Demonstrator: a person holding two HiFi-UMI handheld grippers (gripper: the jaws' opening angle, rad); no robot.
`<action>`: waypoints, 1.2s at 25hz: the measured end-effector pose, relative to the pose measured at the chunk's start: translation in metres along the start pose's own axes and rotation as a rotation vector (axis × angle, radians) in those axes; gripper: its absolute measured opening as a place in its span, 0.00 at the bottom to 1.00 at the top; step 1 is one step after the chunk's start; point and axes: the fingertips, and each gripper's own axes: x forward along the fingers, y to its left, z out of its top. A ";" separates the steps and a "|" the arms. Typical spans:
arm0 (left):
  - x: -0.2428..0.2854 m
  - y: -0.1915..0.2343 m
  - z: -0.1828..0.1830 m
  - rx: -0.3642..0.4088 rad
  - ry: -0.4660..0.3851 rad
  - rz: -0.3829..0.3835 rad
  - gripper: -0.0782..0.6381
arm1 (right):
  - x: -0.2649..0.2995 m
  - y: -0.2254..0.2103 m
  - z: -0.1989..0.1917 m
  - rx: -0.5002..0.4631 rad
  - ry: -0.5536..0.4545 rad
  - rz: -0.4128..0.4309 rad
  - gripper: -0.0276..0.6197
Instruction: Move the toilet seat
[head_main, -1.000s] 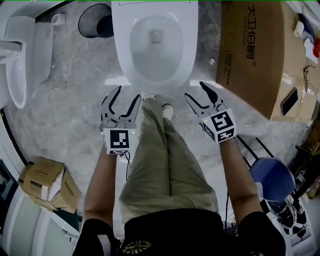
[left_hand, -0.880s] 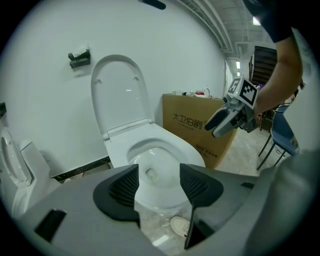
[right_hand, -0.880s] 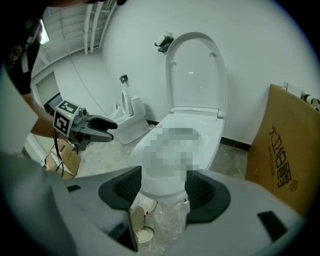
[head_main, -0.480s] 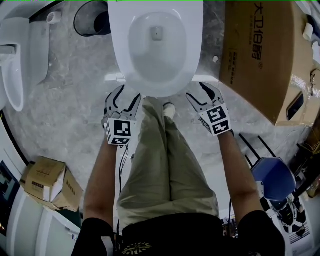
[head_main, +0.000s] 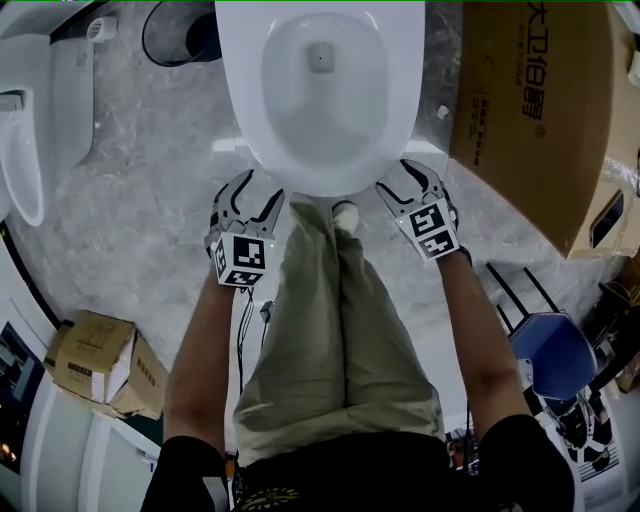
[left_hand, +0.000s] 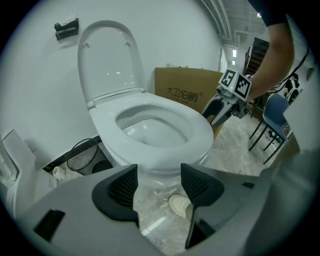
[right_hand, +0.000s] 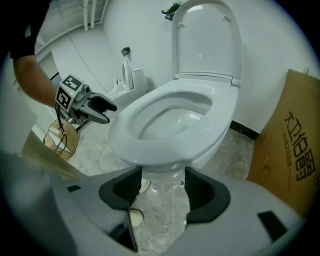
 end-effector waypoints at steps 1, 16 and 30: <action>0.002 -0.001 -0.003 0.001 0.003 -0.008 0.49 | 0.002 0.000 -0.001 -0.005 -0.002 0.004 0.45; 0.012 -0.008 -0.016 0.010 0.020 -0.064 0.49 | 0.012 0.005 -0.006 -0.109 0.077 -0.020 0.45; 0.010 -0.029 -0.013 -0.013 0.060 -0.106 0.49 | -0.022 0.013 0.016 -0.015 0.003 0.028 0.45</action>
